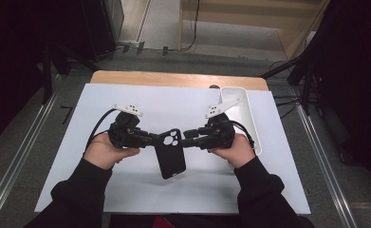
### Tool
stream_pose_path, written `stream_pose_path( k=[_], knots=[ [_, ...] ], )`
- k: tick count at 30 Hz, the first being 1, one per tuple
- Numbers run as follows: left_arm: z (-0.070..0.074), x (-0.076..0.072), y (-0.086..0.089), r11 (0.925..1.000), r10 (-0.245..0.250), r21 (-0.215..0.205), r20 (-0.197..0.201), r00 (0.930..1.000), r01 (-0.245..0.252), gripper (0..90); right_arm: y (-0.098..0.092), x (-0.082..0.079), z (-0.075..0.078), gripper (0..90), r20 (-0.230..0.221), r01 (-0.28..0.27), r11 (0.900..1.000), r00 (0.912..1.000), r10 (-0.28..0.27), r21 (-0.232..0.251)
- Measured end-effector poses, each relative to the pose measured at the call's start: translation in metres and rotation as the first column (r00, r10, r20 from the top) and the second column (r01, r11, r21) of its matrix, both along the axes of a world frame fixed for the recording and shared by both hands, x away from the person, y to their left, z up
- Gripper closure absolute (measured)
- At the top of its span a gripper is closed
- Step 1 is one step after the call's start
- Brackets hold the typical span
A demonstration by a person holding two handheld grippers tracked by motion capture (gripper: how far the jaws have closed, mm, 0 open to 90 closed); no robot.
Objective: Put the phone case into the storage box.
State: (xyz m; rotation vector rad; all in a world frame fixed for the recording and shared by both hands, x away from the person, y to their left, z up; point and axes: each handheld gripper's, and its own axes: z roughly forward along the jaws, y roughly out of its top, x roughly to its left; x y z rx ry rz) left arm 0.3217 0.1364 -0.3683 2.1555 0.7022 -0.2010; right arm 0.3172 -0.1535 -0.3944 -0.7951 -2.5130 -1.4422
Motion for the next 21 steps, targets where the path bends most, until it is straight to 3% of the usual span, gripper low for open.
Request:
stream_pose_path(
  k=[4,9,17,21],
  knots=[
    [0.002,0.003,-0.001,0.9996,0.027,0.004,-0.005,0.9996,-0.027,79.4,0.000,-0.003,0.000,50.3,0.028,0.044,0.999,0.9987,-0.043,-0.018],
    [0.002,0.007,-0.002,0.9980,0.062,0.018,-0.039,0.9973,-0.061,79.4,0.000,-0.004,-0.002,49.0,0.017,0.092,0.996,0.9956,-0.092,-0.021],
    [0.004,0.010,-0.003,0.9923,0.118,0.038,-0.012,0.9929,-0.118,79.4,0.000,-0.005,-0.009,36.8,0.042,0.177,0.984,0.9833,-0.177,-0.005],
    [0.006,0.010,-0.002,0.9841,0.172,0.046,0.005,0.9851,-0.172,79.4,0.003,-0.005,-0.012,31.0,0.057,0.201,0.980,0.9782,-0.200,-0.010]
  ],
)
